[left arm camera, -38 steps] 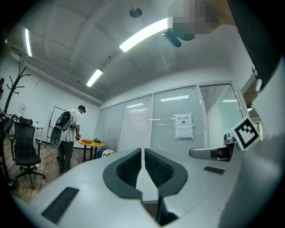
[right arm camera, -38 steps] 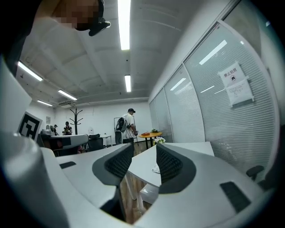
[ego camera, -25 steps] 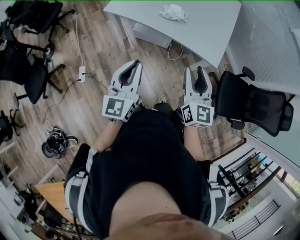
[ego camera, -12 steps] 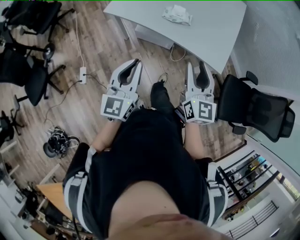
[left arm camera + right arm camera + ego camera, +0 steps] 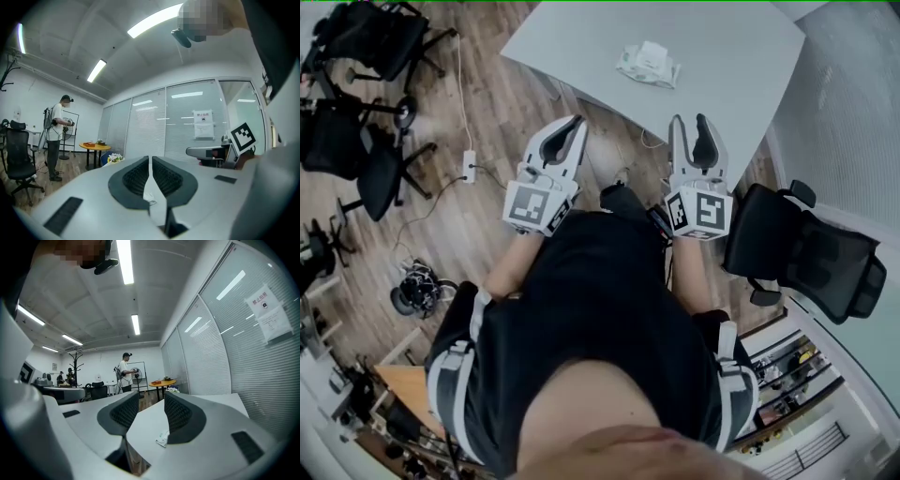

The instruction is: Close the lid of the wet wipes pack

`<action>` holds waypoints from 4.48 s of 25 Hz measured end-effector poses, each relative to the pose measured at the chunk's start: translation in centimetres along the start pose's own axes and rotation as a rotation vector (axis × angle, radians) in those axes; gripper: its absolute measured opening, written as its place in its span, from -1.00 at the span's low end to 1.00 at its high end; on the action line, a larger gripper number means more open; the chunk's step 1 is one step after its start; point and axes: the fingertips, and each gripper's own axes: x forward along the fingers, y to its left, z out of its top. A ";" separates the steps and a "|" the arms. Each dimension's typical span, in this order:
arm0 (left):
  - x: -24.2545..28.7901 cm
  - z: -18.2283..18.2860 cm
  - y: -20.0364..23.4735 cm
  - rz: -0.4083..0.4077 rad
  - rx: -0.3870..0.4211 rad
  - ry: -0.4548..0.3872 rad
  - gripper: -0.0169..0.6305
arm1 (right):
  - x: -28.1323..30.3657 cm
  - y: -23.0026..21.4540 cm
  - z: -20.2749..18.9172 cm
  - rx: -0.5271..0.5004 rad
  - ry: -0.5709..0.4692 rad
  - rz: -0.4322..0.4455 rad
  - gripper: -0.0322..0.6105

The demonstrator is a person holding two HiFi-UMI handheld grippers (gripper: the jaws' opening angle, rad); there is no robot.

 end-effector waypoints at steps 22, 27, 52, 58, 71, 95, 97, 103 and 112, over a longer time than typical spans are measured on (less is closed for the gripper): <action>26.0 -5.1 9.3 -0.221 0.334 0.233 -0.82 | 20.1 -11.1 -1.8 -0.003 0.107 -0.010 -0.35; 32.1 -10.3 11.0 -0.384 0.470 0.385 -0.82 | 24.6 -13.4 -2.6 0.003 0.135 -0.047 -0.35; 38.9 -37.6 12.8 -1.026 0.841 0.999 -0.39 | 37.9 -19.2 -10.5 -0.048 0.391 -0.046 -0.31; 39.5 -39.2 12.7 -1.077 0.819 1.031 -0.38 | 40.0 -18.8 -15.3 -0.066 0.561 0.127 -0.28; 39.8 -39.6 13.5 -1.111 0.796 1.034 -0.36 | 41.9 -19.0 -32.2 -0.166 1.118 0.553 -0.23; 39.8 -39.3 13.5 -1.096 0.794 0.992 -0.35 | 40.4 -17.3 -33.5 -0.160 1.239 0.829 -0.61; 39.7 -39.3 13.6 -1.091 0.798 0.997 -0.35 | 39.2 -16.3 -32.5 -0.175 1.220 0.846 -0.65; 39.5 -39.3 13.3 -1.060 0.797 1.000 -0.35 | 34.9 -13.6 -32.8 -0.250 1.210 0.872 -0.65; 39.4 -39.4 13.0 -1.022 0.803 1.008 -0.35 | 31.4 -11.6 -35.8 -0.246 1.206 0.819 -0.46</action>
